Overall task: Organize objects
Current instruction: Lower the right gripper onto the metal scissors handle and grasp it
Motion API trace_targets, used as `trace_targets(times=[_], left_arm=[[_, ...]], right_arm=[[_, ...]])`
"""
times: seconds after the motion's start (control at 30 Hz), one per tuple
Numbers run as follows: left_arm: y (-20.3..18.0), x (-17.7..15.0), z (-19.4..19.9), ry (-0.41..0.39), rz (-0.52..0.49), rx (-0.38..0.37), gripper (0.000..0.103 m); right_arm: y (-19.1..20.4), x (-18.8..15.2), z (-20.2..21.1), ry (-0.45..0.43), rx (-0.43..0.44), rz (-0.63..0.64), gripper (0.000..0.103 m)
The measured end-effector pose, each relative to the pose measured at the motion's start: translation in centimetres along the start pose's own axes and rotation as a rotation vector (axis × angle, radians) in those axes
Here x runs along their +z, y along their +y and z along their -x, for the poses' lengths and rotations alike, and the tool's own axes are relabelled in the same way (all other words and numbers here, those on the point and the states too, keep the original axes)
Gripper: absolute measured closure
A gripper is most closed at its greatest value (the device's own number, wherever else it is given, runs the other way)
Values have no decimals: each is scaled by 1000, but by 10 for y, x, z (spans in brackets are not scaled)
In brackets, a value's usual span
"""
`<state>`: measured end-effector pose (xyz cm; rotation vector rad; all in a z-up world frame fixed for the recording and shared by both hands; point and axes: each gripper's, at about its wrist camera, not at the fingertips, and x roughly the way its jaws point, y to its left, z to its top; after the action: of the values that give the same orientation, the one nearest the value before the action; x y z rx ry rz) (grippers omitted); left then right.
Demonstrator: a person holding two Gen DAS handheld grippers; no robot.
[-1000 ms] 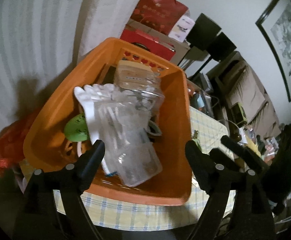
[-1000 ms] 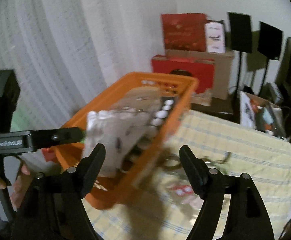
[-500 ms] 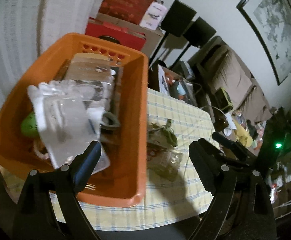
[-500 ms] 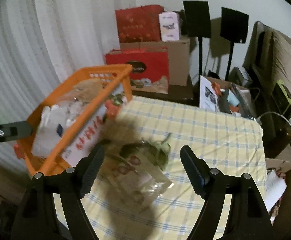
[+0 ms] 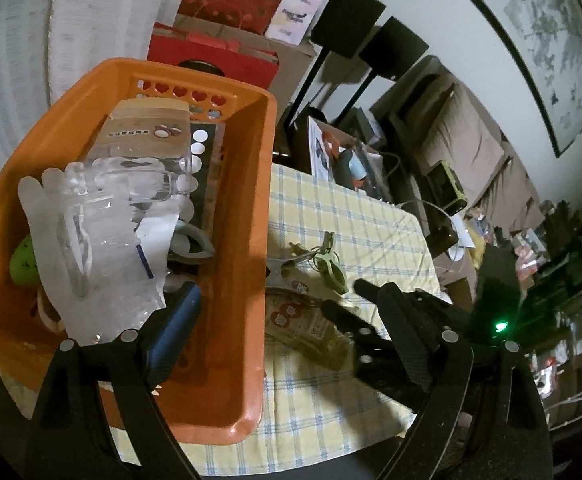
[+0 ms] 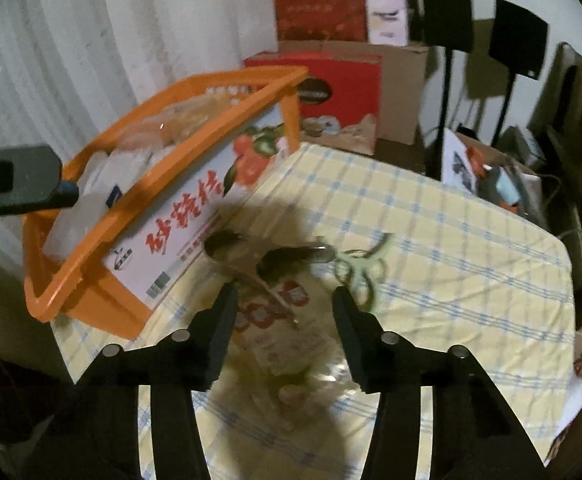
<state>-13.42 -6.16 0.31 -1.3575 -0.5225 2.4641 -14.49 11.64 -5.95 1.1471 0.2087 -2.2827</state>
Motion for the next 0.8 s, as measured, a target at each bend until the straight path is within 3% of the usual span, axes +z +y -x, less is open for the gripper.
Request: trace_targets(times=[0.23, 0.47, 0.67, 0.8], left_arm=[[2, 1, -9, 14, 6, -3, 15], [3, -2, -15, 31, 9, -10, 15], [5, -4, -15, 33, 24, -21, 15], [3, -4, -9, 24, 23, -26, 15]], right_arm=[[15, 0, -31, 48, -19, 90, 72], [10, -2, -47, 69, -7, 76, 85], [14, -3, -39, 39, -5, 95, 100], [11, -1, -15, -9, -12, 77, 100]])
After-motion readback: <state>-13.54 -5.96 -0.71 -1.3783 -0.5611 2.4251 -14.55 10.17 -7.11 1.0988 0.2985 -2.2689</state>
